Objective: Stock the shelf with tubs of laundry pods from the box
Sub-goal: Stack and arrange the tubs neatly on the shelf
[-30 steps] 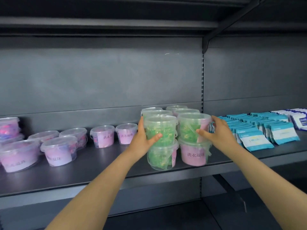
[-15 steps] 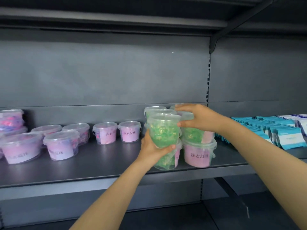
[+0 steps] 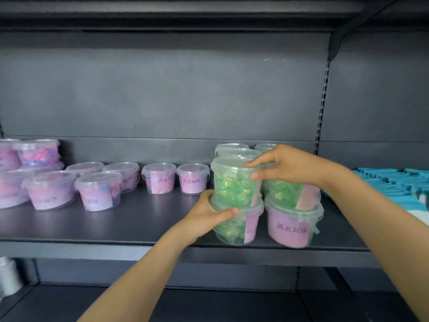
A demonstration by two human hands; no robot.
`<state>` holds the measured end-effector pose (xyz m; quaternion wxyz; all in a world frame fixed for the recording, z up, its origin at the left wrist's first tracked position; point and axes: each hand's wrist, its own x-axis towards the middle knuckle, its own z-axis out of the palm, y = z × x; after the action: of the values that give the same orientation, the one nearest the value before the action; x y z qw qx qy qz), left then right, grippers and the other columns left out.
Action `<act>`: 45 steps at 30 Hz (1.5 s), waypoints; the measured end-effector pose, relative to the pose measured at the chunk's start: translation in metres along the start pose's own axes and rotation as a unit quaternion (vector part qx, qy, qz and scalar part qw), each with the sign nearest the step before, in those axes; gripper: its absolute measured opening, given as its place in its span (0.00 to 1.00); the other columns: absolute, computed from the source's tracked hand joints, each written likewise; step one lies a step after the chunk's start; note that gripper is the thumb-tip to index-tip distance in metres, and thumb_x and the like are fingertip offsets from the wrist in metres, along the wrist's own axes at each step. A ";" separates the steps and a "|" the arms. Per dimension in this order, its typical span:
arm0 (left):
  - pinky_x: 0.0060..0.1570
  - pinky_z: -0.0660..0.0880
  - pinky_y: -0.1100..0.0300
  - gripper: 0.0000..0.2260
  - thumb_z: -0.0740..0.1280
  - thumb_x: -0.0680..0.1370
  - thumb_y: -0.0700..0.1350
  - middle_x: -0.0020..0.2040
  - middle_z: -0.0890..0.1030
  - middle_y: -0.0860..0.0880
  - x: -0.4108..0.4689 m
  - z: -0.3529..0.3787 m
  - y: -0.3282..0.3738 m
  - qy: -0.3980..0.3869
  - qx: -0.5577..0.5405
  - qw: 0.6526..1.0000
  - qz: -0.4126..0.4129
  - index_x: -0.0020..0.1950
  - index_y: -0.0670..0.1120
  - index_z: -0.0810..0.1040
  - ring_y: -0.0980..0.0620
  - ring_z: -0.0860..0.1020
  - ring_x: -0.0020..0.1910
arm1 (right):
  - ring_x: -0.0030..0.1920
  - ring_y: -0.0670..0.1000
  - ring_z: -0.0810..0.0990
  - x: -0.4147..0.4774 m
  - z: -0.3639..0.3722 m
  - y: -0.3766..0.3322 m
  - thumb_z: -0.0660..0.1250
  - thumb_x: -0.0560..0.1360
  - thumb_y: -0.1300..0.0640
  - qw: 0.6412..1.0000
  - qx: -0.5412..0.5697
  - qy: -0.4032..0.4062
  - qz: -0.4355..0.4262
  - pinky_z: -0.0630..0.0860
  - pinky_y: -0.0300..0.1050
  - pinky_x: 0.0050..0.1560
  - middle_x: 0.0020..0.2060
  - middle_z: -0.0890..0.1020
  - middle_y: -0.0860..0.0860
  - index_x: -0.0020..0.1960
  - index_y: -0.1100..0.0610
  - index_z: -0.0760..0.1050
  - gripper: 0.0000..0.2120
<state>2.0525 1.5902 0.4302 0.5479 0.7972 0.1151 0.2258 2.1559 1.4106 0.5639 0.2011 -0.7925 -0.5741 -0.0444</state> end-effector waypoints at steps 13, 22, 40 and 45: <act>0.53 0.73 0.70 0.26 0.72 0.72 0.49 0.61 0.76 0.58 -0.001 -0.024 0.005 -0.124 -0.080 0.989 -0.020 0.68 0.50 0.66 0.64 0.74 0.59 | 0.53 0.52 0.73 0.016 0.043 -0.028 0.74 0.67 0.46 0.982 0.005 0.189 0.003 0.68 0.41 0.54 0.43 0.77 0.49 0.50 0.55 0.83 0.16; 0.56 0.75 0.57 0.30 0.76 0.53 0.58 0.57 0.76 0.57 -0.003 0.029 0.015 0.110 -0.019 0.991 0.071 0.51 0.63 0.67 0.55 0.75 0.58 | 0.48 0.47 0.76 0.018 0.027 -0.028 0.74 0.68 0.49 0.993 0.008 0.117 -0.001 0.70 0.38 0.53 0.43 0.78 0.47 0.53 0.55 0.82 0.16; 0.51 0.73 0.74 0.30 0.70 0.69 0.49 0.61 0.74 0.60 0.002 -0.029 -0.003 -0.125 -0.035 0.991 0.022 0.69 0.51 0.63 0.69 0.72 0.57 | 0.63 0.48 0.74 0.016 0.025 -0.030 0.67 0.73 0.44 0.996 -0.064 0.060 0.027 0.66 0.38 0.62 0.60 0.79 0.48 0.62 0.50 0.78 0.20; 0.45 0.73 0.76 0.27 0.71 0.73 0.42 0.56 0.75 0.61 0.000 -0.019 0.001 -0.093 -0.031 0.995 0.026 0.69 0.48 0.63 0.69 0.73 0.53 | 0.60 0.41 0.75 0.007 0.011 -0.025 0.69 0.74 0.54 0.999 0.021 0.020 0.032 0.65 0.19 0.49 0.60 0.79 0.45 0.61 0.52 0.78 0.15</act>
<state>2.0435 1.6055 0.4366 0.5747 0.8000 0.0358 0.1685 2.1331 1.4279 0.5626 0.2301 -0.8050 -0.5452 -0.0414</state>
